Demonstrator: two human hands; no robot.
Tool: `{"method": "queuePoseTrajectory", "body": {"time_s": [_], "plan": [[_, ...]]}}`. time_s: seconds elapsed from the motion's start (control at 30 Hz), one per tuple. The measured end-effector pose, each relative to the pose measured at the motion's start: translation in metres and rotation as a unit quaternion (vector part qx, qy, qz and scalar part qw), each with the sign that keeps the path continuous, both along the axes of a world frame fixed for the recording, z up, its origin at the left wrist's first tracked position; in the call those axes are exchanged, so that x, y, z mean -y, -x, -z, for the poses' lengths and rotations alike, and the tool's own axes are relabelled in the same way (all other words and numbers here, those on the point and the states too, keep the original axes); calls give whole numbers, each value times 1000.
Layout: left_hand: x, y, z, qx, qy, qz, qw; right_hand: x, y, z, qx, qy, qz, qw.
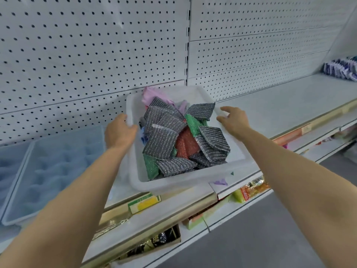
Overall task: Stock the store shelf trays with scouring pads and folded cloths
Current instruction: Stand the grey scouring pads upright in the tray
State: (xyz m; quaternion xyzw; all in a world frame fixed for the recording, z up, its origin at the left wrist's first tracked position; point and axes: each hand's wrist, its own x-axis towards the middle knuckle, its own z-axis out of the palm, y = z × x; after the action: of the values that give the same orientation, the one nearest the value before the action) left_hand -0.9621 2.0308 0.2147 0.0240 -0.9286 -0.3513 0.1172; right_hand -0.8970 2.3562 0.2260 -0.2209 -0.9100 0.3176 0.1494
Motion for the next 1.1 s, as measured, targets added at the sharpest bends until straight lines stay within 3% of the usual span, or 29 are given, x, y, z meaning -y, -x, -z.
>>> {"method": "queuePoseTrajectory", "body": {"time_s": [0.3, 0.4, 0.5, 0.57, 0.63, 0.73, 0.83, 0.9, 1.0, 1.1], "plan": [[-1, -7, 0, 17, 7, -30, 999, -11, 40, 8, 32, 4, -55, 998], [-1, -3, -5, 67, 123, -28, 990, -20, 47, 10, 62, 0, -78, 995], [-7, -1, -17, 21, 199, -24, 979, -29, 48, 10, 48, -80, -119, 988], [-19, -7, -29, 16, 143, 35, 989, -34, 41, 6, -19, -95, -167, 981], [-34, -17, -37, 120, 122, 133, 976, -35, 29, -2, -44, -106, -254, 960], [-46, -29, -38, 248, 217, 205, 921, -29, 12, -17, 56, -146, -369, 916], [-49, -33, -34, 229, 258, 192, 919, -24, 4, -24, 151, -88, -412, 894], [-54, -38, -35, 202, 266, 185, 924, -22, 3, -24, 153, -53, -417, 894], [-54, -45, -44, 150, 202, 196, 948, -21, 3, -27, 86, 8, -405, 910], [-42, -43, -56, 110, 38, 204, 972, -22, 0, -40, 26, 85, -393, 915]]}}
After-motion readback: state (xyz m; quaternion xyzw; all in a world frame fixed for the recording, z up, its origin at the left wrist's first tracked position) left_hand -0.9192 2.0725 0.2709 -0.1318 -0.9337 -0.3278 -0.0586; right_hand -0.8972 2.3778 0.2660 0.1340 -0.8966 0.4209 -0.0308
